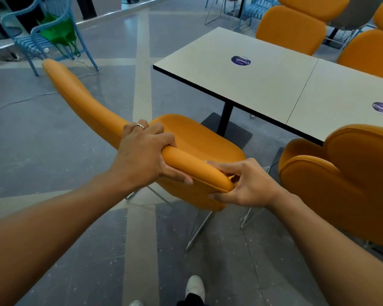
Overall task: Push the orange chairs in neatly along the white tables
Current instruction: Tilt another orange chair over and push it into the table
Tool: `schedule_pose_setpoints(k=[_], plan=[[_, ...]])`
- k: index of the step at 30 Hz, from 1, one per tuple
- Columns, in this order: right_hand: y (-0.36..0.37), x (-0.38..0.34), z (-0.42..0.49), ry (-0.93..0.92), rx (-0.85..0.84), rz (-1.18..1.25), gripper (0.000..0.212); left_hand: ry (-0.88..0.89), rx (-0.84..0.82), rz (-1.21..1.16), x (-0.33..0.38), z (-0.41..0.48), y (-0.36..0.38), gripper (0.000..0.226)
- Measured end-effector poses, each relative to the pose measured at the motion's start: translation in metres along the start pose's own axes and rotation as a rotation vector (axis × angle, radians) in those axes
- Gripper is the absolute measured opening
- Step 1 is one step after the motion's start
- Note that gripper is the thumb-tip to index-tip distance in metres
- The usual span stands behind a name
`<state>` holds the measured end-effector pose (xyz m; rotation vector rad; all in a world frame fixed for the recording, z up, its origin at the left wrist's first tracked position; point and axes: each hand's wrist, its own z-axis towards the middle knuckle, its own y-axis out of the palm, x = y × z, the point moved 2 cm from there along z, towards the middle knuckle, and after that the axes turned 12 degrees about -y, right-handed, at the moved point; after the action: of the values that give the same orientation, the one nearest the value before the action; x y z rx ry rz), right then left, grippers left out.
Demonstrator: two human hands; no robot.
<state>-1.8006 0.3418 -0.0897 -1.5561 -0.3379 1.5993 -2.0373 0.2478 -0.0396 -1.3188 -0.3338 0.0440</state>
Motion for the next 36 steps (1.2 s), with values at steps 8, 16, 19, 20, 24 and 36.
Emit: schedule_pose_setpoints(k=[8, 16, 19, 20, 24, 36], plan=[[-0.031, 0.023, -0.030, 0.143, 0.056, 0.041, 0.075, -0.068, -0.001, 0.016, 0.045, 0.007, 0.012, 0.092], [-0.038, 0.033, -0.058, 0.290, 0.193, 0.117, 0.061, -0.074, 0.004, 0.046, 0.072, 0.009, 0.021, 0.098], [-0.033, 0.028, -0.060, 0.330, 0.226, 0.129, 0.062, -0.066, 0.003, 0.057, 0.069, 0.008, 0.021, 0.097], [-0.031, 0.024, -0.060, 0.341, 0.231, 0.123, 0.061, -0.063, 0.000, 0.061, 0.068, 0.007, 0.021, 0.096], [-0.021, 0.006, -0.056, 0.346, 0.261, 0.021, 0.059, 0.003, -0.046, 0.044, 0.061, 0.005, 0.019, 0.093], [0.010, -0.078, 0.023, 0.338, 0.300, -0.376, 0.068, 0.125, -0.175, -0.009, -0.061, 0.022, -0.020, 0.084]])
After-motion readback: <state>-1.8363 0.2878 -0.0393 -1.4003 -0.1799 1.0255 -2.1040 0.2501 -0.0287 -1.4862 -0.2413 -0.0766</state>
